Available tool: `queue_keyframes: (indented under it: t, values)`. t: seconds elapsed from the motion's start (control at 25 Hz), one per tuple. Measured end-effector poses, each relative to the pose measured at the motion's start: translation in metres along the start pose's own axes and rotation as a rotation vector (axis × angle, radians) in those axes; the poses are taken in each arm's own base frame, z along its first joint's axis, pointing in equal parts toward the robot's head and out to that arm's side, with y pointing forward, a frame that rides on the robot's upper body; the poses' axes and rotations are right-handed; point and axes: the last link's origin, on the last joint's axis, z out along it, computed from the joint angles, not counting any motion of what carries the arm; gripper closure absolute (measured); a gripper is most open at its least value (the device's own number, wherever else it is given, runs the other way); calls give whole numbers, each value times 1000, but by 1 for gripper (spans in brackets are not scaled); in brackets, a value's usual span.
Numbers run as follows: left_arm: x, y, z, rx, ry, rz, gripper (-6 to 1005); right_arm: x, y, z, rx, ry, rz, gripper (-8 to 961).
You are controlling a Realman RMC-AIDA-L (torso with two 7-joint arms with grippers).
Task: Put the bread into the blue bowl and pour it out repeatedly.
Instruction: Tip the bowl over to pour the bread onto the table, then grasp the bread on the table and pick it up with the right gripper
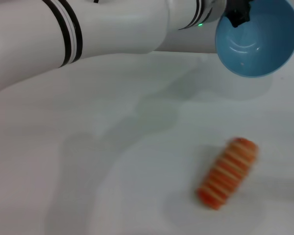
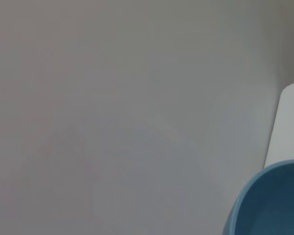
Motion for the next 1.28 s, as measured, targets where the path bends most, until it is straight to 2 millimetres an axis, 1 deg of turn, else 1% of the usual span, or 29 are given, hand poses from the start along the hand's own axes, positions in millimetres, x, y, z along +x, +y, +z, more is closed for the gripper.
queue_keyframes:
  t: [0.08,0.12,0.16,0.2,0.24,0.28,0.32,0.36,0.4,0.48,0.52,0.56,0.64,0.72,0.84,0.88,0.92,1.08,1.12,1.16,1.28]
  values:
    - [-3,-1,-1,4,-3,-19,999,4,4,2,-17,27,75,424]
    - [-8,-4,-2,16,-9,-74,999,5,7,4,-36,41,114,424]
    - [-8,-4,-2,16,-9,-74,999,6,12,5,-71,57,134,424]
    - [-12,-6,-3,25,-12,-111,999,8,20,8,-123,77,144,424]
    - [-12,-6,-3,25,-12,-111,999,8,28,10,-182,99,145,424]
    - [-22,-14,-6,48,-28,-197,999,8,35,12,-242,124,146,424]
    - [-25,-15,-7,51,-32,-212,1000,8,40,15,-288,149,158,423]
    - [-29,-17,-8,56,-41,-237,1000,6,42,22,-335,212,223,423]
    - [-33,-18,-9,58,-50,-259,1000,6,42,22,-335,212,223,423]
    - [-44,-19,-11,59,-74,-304,1000,3,41,28,-362,300,321,423]
    - [-53,-22,-14,67,-91,-342,1000,1,39,32,-374,352,373,423]
    - [-53,-22,-14,67,-91,-342,1000,0,40,34,-387,410,417,423]
    - [-65,-27,-18,90,-109,-413,1000,-2,42,40,-414,500,464,423]
    - [-69,-29,-19,99,-112,-439,1000,-4,50,46,-446,592,505,423]
    - [-80,-35,-23,127,-122,-515,1000,-5,70,57,-503,742,521,423]
    - [-83,-37,-24,133,-125,-529,1000,-5,80,62,-525,791,512,423]
    - [-85,-37,-25,136,-129,-537,1000,-5,86,65,-536,818,503,423]
    - [-89,-36,-26,137,-137,-544,1000,-4,122,77,-601,898,479,423]
    - [-90,-36,-26,137,-138,-545,1000,-2,138,82,-614,941,496,424]
    - [-91,-35,-27,137,-139,-545,1000,-2,138,82,-614,941,496,424]
    - [-91,-33,-27,133,-142,-543,1000,2,163,87,-630,1010,489,424]
